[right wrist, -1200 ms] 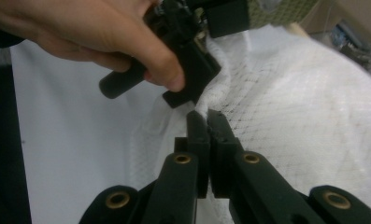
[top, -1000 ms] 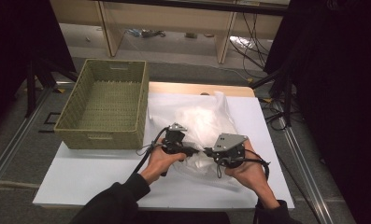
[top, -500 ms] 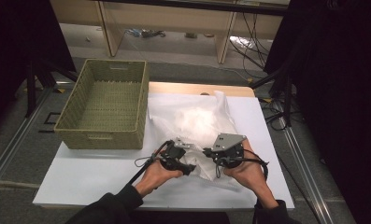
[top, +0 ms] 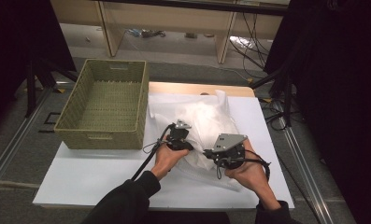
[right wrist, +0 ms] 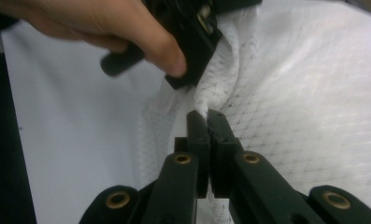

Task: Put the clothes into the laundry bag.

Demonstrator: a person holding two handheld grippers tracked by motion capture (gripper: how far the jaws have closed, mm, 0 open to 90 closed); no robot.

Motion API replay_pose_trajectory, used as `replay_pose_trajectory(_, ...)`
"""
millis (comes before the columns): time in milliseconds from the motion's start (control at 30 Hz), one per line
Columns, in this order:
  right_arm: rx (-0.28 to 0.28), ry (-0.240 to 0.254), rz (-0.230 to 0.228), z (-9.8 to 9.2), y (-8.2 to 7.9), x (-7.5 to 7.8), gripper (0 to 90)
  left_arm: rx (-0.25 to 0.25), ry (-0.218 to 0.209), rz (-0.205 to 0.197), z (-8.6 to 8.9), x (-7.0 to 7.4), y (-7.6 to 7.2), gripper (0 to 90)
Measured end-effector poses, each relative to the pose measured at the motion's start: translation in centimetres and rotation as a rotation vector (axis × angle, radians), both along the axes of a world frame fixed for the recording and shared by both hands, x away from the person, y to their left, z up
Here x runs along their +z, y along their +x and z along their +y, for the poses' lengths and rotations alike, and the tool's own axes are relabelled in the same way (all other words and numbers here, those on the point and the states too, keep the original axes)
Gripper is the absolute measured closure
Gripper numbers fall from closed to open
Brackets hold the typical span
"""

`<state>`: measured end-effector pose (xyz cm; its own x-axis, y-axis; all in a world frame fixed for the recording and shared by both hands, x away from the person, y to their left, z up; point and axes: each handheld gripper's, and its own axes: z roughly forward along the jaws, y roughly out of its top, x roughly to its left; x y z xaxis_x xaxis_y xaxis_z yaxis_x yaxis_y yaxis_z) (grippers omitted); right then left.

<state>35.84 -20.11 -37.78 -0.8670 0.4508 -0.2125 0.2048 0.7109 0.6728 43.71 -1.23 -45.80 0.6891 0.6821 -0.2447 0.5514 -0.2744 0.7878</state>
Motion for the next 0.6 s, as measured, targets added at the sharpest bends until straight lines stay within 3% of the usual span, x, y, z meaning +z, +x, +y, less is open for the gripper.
replay_pose_trajectory(100, -0.001, 0.000, -0.002, -0.1, 0.4, -0.6, 90.0, -0.029, 0.015, 0.034, 0.6, 0.2, -0.9, 61.8)
replay_pose_trajectory(267, -0.030, 0.001, 0.017, -0.4, 0.6, -1.0, 90.0, -0.084, 0.153, -0.044, 2.7, 1.0, -4.2, 41.1)
replay_pose_trajectory(333, -0.014, -0.012, 0.001, -0.5, 0.8, -1.2, 90.0, -0.071, 0.143, -0.019, 4.2, 1.1, -5.0, 36.5)
replay_pose_trajectory(433, -0.031, -0.006, 0.009, -0.4, 0.7, -1.2, 90.0, -0.014, 0.131, -0.003, 7.1, 1.1, -5.5, 37.4)
replay_pose_trajectory(500, -0.027, -0.001, 0.014, -0.4, 0.7, -1.2, 89.9, 0.026, 0.147, 0.015, 8.8, 0.9, -5.1, 44.5)
replay_pose_trajectory(567, -0.031, -0.003, 0.014, -0.4, 0.8, -1.3, 89.9, 0.069, 0.107, 0.067, 9.6, 0.5, -4.7, 49.6)
replay_pose_trajectory(600, -0.026, -0.002, 0.018, -0.3, 0.8, -1.3, 89.8, 0.061, 0.099, 0.081, 9.6, 0.3, -4.5, 49.4)
